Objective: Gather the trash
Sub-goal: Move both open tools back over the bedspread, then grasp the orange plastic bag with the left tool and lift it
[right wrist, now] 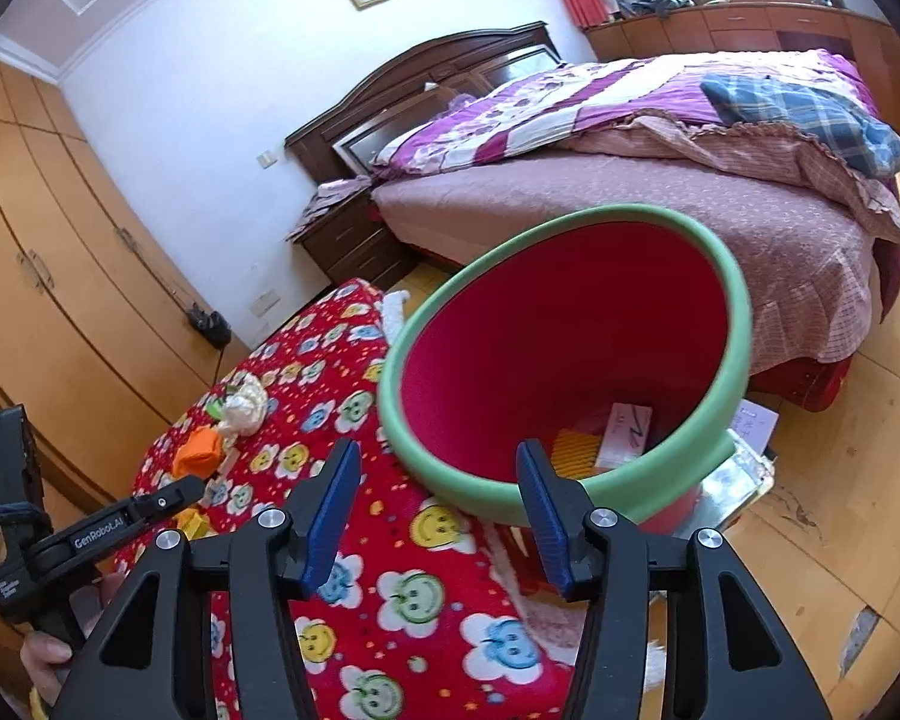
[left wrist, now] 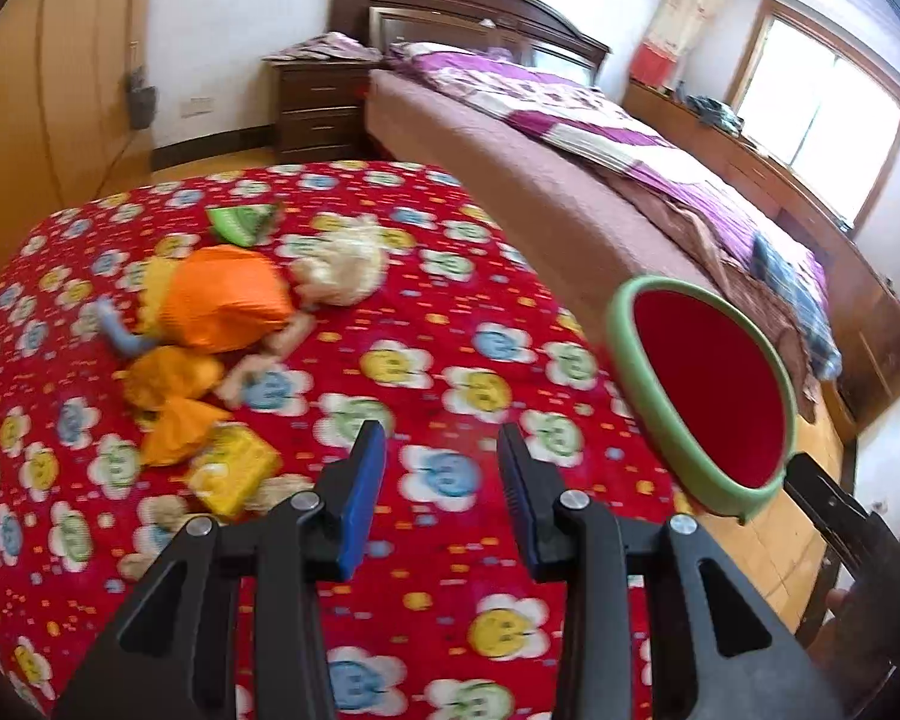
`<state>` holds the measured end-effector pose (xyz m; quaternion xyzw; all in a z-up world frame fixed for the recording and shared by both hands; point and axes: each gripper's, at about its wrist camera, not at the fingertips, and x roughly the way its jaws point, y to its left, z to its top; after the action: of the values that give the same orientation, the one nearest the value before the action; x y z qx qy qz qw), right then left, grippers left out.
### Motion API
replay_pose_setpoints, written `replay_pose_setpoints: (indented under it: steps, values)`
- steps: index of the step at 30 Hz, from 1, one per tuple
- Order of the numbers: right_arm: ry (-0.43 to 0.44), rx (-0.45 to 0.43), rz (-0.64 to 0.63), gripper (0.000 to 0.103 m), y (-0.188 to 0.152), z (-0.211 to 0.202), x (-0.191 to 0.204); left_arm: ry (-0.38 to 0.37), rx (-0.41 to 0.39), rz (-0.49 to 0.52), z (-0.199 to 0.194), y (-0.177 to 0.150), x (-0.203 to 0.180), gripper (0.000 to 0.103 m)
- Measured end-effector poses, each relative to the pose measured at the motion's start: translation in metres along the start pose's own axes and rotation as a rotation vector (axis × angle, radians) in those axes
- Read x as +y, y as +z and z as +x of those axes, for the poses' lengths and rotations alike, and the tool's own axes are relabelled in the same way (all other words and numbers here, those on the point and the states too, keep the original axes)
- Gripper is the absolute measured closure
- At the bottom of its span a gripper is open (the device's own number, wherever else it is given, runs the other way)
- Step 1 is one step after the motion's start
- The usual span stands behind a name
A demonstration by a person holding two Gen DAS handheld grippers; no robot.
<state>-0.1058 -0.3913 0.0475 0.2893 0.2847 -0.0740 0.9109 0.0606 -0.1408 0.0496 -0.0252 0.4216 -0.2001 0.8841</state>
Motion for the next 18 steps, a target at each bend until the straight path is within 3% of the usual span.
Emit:
replay_pose_setpoints:
  steps: [5, 10, 18]
  values:
    - [0.021, 0.036, -0.013, 0.044, -0.006, 0.009, 0.012, 0.078, -0.007, -0.079, -0.006, 0.008, 0.041, 0.064]
    - [0.032, 0.058, -0.038, 0.044, -0.011, 0.016, 0.024, 0.172, -0.007, -0.113, -0.006, 0.015, 0.078, 0.057]
    - [0.033, 0.097, -0.061, 0.044, -0.018, 0.028, 0.038, 0.249, 0.059, -0.13, 0.02, 0.025, 0.119, 0.055]
